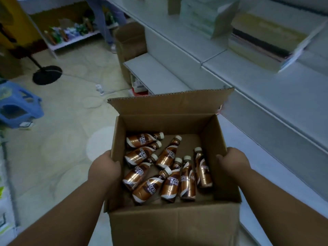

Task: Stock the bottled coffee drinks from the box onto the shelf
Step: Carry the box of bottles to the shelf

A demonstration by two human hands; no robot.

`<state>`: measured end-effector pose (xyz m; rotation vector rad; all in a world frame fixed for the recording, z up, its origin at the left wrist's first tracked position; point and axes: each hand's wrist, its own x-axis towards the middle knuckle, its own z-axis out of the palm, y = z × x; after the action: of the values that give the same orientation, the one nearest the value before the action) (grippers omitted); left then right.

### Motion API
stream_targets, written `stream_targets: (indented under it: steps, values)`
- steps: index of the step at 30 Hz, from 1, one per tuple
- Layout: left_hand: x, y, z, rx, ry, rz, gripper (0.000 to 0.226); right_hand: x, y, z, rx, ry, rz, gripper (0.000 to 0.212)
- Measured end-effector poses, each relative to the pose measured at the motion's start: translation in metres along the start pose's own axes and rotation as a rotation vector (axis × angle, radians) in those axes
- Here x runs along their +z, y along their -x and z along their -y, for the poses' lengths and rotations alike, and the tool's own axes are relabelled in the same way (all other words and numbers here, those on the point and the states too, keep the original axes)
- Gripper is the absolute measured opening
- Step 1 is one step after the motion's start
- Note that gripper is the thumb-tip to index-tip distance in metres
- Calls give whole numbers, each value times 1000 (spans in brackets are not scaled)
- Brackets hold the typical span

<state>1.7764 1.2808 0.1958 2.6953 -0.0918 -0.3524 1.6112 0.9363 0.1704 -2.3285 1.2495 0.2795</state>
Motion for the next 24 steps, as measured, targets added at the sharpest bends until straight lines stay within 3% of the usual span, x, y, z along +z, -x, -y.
stream_targets:
  steps: [15,24]
  values:
    - [62,-155,-143,519,-269,388,27,11,41,-37,638,-277,-163,16]
    - [101,-192,-214,909,-429,655,34,86,117,2,1109,-447,-327,24]
